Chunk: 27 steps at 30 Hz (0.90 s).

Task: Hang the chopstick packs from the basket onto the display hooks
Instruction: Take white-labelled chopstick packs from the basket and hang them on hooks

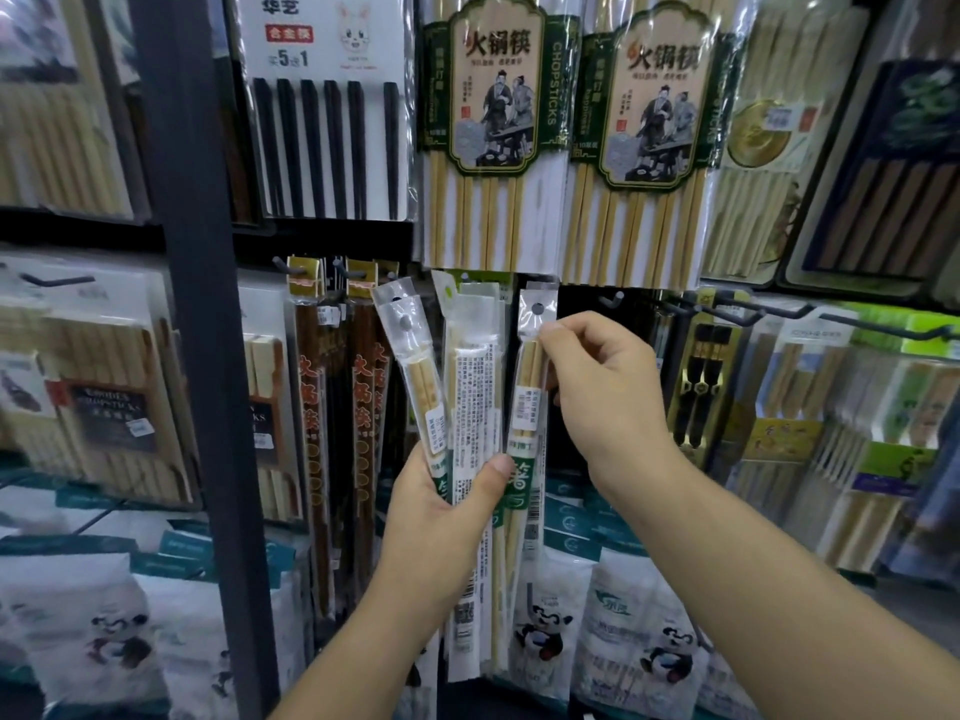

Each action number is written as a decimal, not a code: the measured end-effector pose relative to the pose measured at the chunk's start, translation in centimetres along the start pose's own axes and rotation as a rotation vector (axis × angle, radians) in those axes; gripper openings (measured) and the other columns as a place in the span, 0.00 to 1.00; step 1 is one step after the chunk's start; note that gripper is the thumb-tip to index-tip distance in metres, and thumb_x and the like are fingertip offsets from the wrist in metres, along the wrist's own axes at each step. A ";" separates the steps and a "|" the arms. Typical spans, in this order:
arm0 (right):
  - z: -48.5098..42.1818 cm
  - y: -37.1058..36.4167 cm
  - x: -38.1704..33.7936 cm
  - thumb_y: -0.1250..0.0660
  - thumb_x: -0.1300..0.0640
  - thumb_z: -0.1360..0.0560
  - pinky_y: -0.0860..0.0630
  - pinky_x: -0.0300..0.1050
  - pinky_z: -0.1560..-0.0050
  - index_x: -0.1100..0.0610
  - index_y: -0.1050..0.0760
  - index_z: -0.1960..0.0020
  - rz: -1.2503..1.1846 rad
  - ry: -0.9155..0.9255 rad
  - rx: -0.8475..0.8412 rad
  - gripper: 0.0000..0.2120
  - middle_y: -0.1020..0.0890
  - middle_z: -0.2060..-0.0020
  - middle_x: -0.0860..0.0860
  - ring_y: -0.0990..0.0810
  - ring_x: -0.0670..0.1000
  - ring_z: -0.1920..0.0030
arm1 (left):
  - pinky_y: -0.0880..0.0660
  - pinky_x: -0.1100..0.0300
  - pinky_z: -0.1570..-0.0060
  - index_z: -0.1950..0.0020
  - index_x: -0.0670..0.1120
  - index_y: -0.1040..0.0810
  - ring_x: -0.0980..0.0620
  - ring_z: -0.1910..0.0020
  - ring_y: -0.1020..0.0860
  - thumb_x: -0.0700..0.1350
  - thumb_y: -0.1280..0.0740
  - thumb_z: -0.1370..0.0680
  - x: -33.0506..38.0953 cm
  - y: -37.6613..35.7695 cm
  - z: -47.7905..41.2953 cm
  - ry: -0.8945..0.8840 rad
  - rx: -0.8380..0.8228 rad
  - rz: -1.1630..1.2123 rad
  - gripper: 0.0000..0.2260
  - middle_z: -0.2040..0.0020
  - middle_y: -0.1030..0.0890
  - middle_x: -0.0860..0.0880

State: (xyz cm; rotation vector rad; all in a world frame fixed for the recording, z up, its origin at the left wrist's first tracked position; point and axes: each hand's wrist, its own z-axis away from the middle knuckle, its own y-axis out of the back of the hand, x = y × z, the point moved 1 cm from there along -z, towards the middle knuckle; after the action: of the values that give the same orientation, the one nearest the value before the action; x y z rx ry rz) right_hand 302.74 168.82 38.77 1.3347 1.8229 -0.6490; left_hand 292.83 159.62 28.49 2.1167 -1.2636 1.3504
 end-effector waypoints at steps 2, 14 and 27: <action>-0.7 0.0 0.0 0.33 0.56 0.20 0.30 0.34 0.71 0.63 0.22 0.59 -0.018 -0.002 0.023 0.13 0.26 0.70 0.53 0.29 0.46 0.71 | 0.21 0.67 0.48 0.38 0.58 0.21 0.61 0.43 0.18 0.47 0.27 0.21 -0.2 0.2 -0.3 0.009 0.005 0.006 0.13 0.43 0.15 0.60; -2.4 -0.6 0.5 0.33 0.52 0.20 0.24 0.50 0.59 0.61 0.22 0.61 0.016 0.016 0.075 0.15 0.23 0.67 0.60 0.26 0.50 0.65 | 0.24 0.60 0.44 0.43 0.66 0.18 0.61 0.43 0.17 0.54 0.28 0.25 0.2 1.2 -0.7 0.033 -0.013 -0.033 0.11 0.43 0.15 0.60; -0.5 0.9 2.1 0.31 0.47 0.21 0.24 0.41 0.60 0.50 0.20 0.59 0.109 -0.059 0.145 0.10 0.18 0.64 0.48 0.21 0.43 0.64 | 0.23 0.73 0.52 0.40 0.54 0.18 0.62 0.47 0.16 0.42 0.24 0.24 0.1 1.0 -0.5 0.058 -0.018 -0.083 0.15 0.47 0.13 0.61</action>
State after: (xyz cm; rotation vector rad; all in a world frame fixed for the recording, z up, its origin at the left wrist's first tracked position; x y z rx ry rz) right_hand 303.11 170.66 37.32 1.4832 1.6698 -0.7650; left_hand 291.80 159.36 28.65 2.0786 -1.1475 1.3504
